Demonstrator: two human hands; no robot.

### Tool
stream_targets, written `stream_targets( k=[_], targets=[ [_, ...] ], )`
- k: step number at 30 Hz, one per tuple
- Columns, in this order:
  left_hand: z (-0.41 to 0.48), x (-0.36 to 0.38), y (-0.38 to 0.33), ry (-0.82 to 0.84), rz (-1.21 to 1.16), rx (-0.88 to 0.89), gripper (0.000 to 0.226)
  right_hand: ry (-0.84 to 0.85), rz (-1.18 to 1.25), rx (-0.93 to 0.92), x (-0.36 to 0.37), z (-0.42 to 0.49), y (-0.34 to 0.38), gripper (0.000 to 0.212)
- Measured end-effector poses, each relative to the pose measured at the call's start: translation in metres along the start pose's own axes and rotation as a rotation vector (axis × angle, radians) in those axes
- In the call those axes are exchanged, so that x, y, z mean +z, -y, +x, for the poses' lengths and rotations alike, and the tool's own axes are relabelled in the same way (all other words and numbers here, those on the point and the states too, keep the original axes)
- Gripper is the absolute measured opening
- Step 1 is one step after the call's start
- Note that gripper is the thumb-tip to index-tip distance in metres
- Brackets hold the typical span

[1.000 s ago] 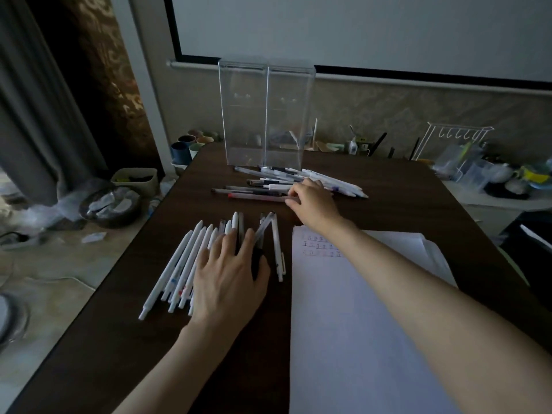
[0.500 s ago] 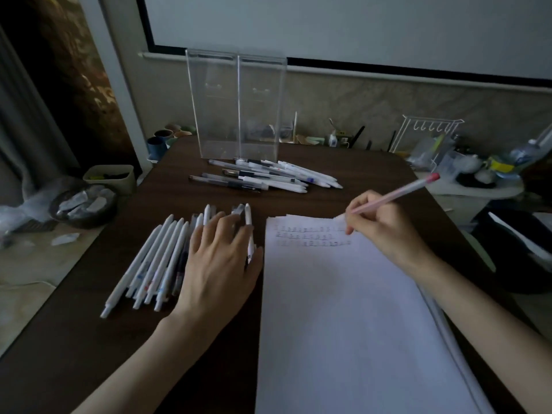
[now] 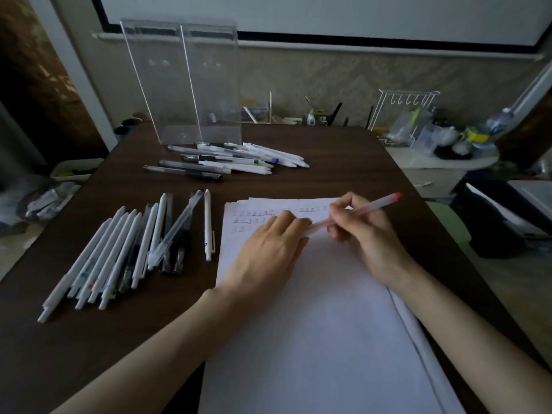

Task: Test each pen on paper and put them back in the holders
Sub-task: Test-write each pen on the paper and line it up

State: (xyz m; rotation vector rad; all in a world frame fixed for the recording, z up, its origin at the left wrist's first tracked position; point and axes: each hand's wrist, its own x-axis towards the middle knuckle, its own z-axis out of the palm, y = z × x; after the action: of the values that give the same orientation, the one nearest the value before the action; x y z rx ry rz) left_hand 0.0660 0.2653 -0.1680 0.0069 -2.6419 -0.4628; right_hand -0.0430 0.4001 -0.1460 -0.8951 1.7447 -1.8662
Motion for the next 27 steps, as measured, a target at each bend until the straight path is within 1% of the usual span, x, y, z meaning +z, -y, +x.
stream_targets(
  k=[2, 4, 5, 7, 12, 14, 16, 18, 19, 21, 22, 24, 25, 27],
  targets=[
    [-0.002, 0.000, -0.004, 0.051, -0.076, 0.052, 0.024, 0.093, -0.055, -0.016, 0.004, -0.003, -0.002, 0.014],
    [-0.002, -0.002, -0.007, 0.065, -0.167, 0.026, 0.015, 0.137, -0.049, -0.017, 0.007, -0.004, -0.002, 0.013],
    [-0.003, -0.003, -0.009, 0.080, -0.184, -0.005, 0.020, 0.147, -0.034, -0.015, 0.008, -0.004, -0.002, 0.011],
    [-0.002, -0.002, -0.006, 0.107, -0.165, -0.036, 0.032, 0.158, -0.007, -0.004, 0.008, -0.003, -0.002, 0.010],
    [-0.002, -0.005, -0.005, 0.084, -0.182, -0.030, 0.048, 0.169, 0.042, 0.002, 0.006, 0.000, -0.006, 0.016],
    [-0.001, -0.007, -0.004, 0.071, -0.101, -0.073, 0.055, 0.174, 0.078, -0.003, 0.006, -0.001, -0.006, 0.014],
    [0.000, -0.007, -0.005, 0.079, -0.048, -0.121, 0.057, 0.165, 0.090, -0.012, 0.005, 0.001, -0.008, 0.015],
    [0.001, -0.006, -0.006, 0.084, -0.057, -0.170, 0.060, 0.121, 0.104, -0.026, 0.001, 0.003, -0.006, 0.016],
    [0.002, -0.006, -0.007, 0.079, -0.064, -0.195, 0.064, 0.070, 0.128, -0.029, -0.002, 0.005, -0.004, 0.017],
    [0.002, -0.007, -0.007, 0.050, -0.063, -0.202, 0.068, -0.077, 0.159, -0.019, -0.015, 0.010, -0.002, 0.027],
    [0.002, -0.008, -0.008, 0.038, -0.033, -0.171, 0.067, -0.158, 0.129, -0.011, -0.022, 0.011, -0.001, 0.031],
    [0.000, -0.004, -0.007, 0.055, 0.073, -0.060, 0.061, -0.282, -0.017, -0.002, -0.028, 0.014, -0.004, 0.029],
    [-0.001, 0.000, -0.006, 0.079, 0.116, -0.014, 0.058, -0.308, -0.109, -0.009, -0.027, 0.015, -0.006, 0.025],
    [-0.002, 0.007, -0.002, 0.070, 0.142, 0.012, 0.051, -0.306, -0.272, -0.031, -0.019, 0.016, -0.012, 0.019]
  ],
)
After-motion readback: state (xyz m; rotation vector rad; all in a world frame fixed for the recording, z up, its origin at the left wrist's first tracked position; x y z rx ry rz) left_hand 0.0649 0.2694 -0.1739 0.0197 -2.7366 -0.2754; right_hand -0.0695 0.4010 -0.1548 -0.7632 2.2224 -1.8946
